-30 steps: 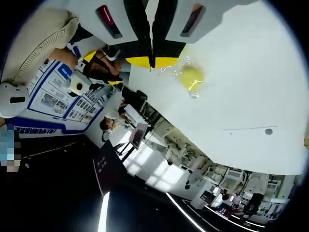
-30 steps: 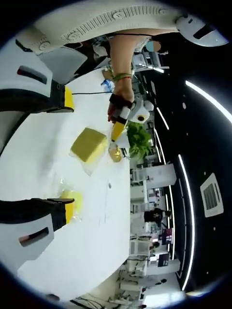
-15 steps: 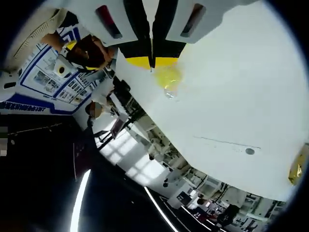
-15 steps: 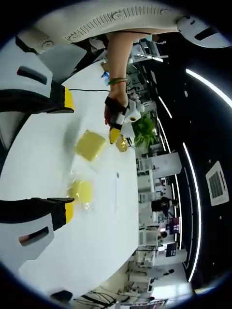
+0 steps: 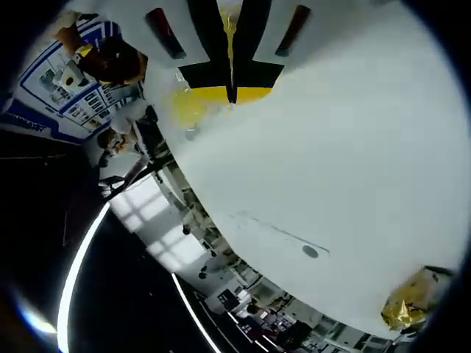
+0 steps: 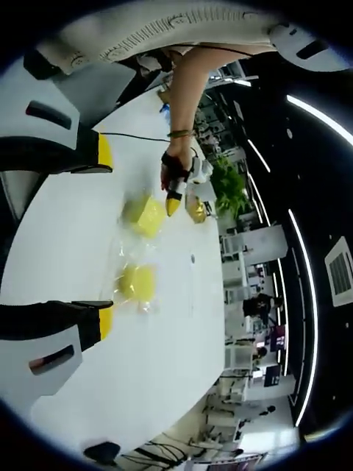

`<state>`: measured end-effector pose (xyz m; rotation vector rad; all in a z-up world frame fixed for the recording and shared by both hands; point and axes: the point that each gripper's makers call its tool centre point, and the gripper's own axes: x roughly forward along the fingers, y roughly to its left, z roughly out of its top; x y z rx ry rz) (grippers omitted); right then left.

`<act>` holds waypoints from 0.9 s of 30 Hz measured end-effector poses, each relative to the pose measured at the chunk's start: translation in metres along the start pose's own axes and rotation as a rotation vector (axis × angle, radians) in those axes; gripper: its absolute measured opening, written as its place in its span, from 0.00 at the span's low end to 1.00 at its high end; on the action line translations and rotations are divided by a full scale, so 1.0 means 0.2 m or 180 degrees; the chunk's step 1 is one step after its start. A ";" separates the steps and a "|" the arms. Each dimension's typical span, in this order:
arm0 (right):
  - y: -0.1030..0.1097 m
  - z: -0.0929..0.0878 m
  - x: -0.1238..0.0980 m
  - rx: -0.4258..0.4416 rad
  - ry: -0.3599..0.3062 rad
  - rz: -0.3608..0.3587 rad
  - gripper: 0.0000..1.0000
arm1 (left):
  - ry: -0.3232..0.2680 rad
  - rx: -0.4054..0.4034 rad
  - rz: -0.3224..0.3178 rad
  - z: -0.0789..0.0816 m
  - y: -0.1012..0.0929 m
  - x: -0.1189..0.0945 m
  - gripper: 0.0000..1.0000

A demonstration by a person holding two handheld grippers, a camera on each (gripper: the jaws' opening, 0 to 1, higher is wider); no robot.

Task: Compare the silicone blocks by pressing each to a similar depth, holding the contact briefly, and releasing to observe deformation and rebound differences across the visible hardness samples.

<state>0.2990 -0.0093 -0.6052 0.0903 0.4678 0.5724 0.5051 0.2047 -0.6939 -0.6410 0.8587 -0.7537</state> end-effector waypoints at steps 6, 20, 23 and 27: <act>0.02 -0.02 0.01 0.0009 0.0057 0.0032 0.65 | 0.0256 0.0167 0.0220 -0.08 0.09 0.02 0.00; 0.10 0.02 0.01 -0.0019 -0.0031 0.0120 0.64 | 0.0180 0.0544 0.0444 -0.03 0.11 -0.05 0.12; 0.13 0.02 0.01 -0.0046 -0.0036 0.0174 0.64 | 0.0161 0.0616 0.0468 -0.04 0.06 -0.11 0.20; 0.19 0.03 0.01 -0.0061 -0.0074 0.0271 0.64 | 0.0129 0.0854 0.0429 -0.07 -0.04 -0.20 0.24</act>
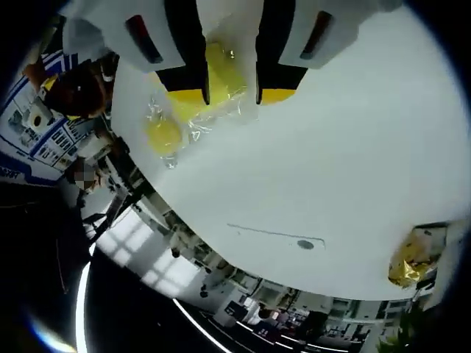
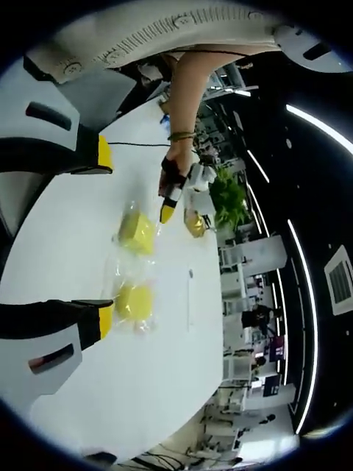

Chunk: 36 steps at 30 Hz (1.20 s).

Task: Compare the silicone blocks by pressing each to a similar depth, holding the contact briefly, and releasing to observe deformation and rebound differences across the visible hardness samples.

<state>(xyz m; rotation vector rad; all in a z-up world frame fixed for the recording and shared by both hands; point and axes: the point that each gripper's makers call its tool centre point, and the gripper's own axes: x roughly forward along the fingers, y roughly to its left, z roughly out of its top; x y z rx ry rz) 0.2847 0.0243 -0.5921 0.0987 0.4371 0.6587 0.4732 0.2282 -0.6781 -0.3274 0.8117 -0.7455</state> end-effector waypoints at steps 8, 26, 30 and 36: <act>0.12 0.00 0.03 -0.0057 0.0030 0.0211 0.65 | -0.0166 0.0289 -0.0190 -0.04 -0.25 -0.22 0.35; 0.16 0.04 0.04 -0.0100 -0.0135 0.0344 0.69 | -0.0254 0.1159 -0.0114 -0.42 -0.70 -0.62 0.69; 0.17 0.01 0.05 -0.0080 -0.0081 0.0372 0.72 | -0.0262 0.1197 -0.0049 -0.45 -0.72 -0.66 0.76; 0.17 0.01 0.05 -0.0055 -0.0062 0.0396 0.74 | -0.0319 0.1124 -0.0021 -0.45 -0.75 -0.66 0.81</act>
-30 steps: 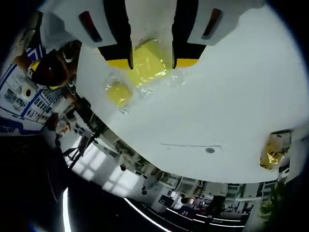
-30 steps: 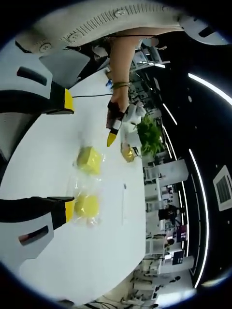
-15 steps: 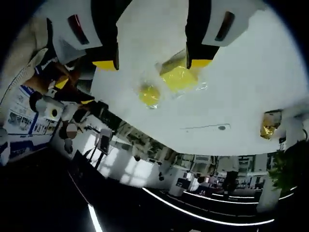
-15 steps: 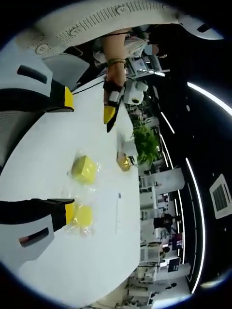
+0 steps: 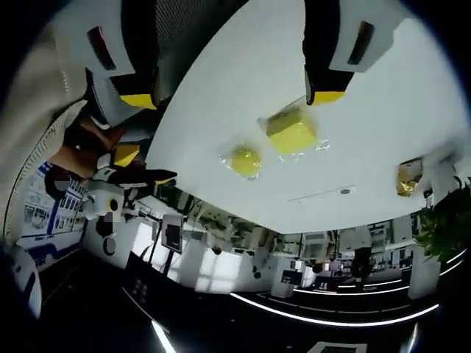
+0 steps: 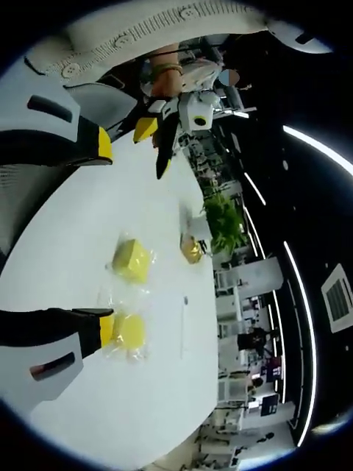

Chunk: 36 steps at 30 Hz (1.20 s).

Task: Compare the silicone blocks by pressing each to a similar depth, holding the contact briefly, and releasing to observe deformation and rebound differences across the visible hardness samples.

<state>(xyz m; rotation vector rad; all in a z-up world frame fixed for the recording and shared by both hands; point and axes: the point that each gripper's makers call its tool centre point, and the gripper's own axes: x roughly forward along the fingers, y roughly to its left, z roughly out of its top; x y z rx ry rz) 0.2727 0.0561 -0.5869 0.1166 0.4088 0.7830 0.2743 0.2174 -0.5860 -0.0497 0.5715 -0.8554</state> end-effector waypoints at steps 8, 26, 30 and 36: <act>-0.01 -0.03 0.01 0.0016 0.0044 0.0019 0.73 | 0.0232 -0.0003 -0.0059 -0.05 0.02 0.02 0.84; -0.10 -0.06 -0.01 0.0213 0.0007 -0.0109 0.72 | -0.0210 -0.1700 -0.0727 0.28 0.03 0.31 0.87; -0.13 -0.08 -0.02 0.0285 0.0011 -0.0150 0.71 | -0.0313 -0.2259 -0.0954 0.41 0.02 0.47 0.87; -0.17 -0.12 -0.02 0.0360 0.0044 -0.0212 0.70 | -0.0225 -0.2671 -0.1038 0.51 0.06 0.76 0.88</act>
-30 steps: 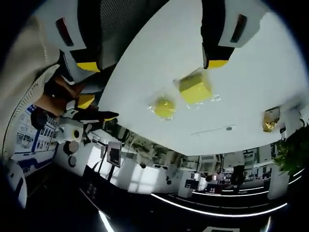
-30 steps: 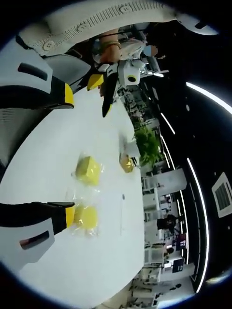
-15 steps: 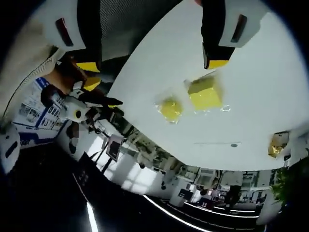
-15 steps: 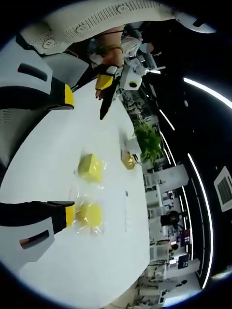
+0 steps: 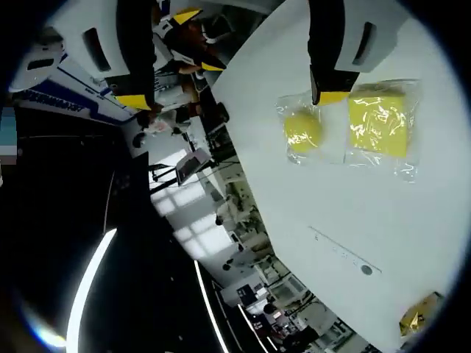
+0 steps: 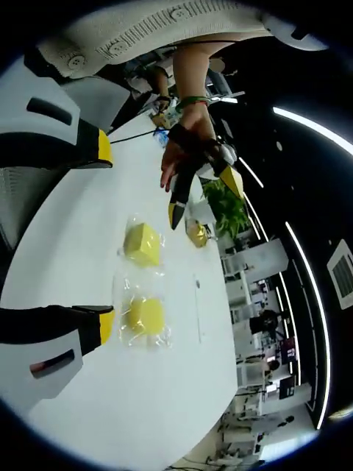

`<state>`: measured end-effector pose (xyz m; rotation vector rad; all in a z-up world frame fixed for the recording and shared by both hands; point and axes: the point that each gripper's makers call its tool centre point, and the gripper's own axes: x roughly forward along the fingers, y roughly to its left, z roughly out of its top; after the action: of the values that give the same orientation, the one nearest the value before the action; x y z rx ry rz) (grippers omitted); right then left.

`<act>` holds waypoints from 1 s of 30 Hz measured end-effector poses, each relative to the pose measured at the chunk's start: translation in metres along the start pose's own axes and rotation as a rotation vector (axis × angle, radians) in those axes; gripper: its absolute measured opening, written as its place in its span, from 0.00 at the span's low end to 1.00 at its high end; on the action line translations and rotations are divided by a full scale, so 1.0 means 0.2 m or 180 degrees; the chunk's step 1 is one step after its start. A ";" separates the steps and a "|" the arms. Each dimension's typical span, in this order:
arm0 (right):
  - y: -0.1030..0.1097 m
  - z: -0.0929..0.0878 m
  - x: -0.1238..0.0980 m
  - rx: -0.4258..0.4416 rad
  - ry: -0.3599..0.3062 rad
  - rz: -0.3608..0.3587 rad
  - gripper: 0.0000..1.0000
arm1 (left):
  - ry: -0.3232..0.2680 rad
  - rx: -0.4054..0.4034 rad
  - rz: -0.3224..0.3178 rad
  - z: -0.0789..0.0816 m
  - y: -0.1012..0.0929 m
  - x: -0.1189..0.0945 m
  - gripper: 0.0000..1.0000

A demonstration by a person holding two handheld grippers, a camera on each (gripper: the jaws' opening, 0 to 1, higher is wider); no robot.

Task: Compare the silicone blocks by pressing each to a similar depth, holding the contact briefly, and releasing to observe deformation and rebound differences across the visible hardness samples.

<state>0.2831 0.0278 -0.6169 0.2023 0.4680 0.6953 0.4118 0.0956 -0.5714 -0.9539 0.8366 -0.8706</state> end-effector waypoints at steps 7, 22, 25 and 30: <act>-0.06 -0.01 -0.01 0.0159 -0.0037 -0.0122 0.70 | -0.0342 -0.0948 0.0059 0.17 0.15 0.29 0.94; -0.16 -0.07 -0.06 0.0349 -0.0001 -0.0348 0.68 | -0.0073 -0.1008 0.0691 0.14 0.53 0.52 0.77; -0.16 -0.07 -0.04 0.0344 0.0020 -0.0332 0.68 | -0.0085 -0.1152 0.0824 0.15 0.59 0.56 0.68; -0.16 -0.07 -0.03 0.0334 0.0051 -0.0311 0.67 | -0.0119 -0.1258 0.0970 0.15 0.66 0.60 0.53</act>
<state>0.2912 -0.0001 -0.6374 0.2709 0.5267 0.5778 0.5183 0.0401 -0.7058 -1.1426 1.1126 -0.4293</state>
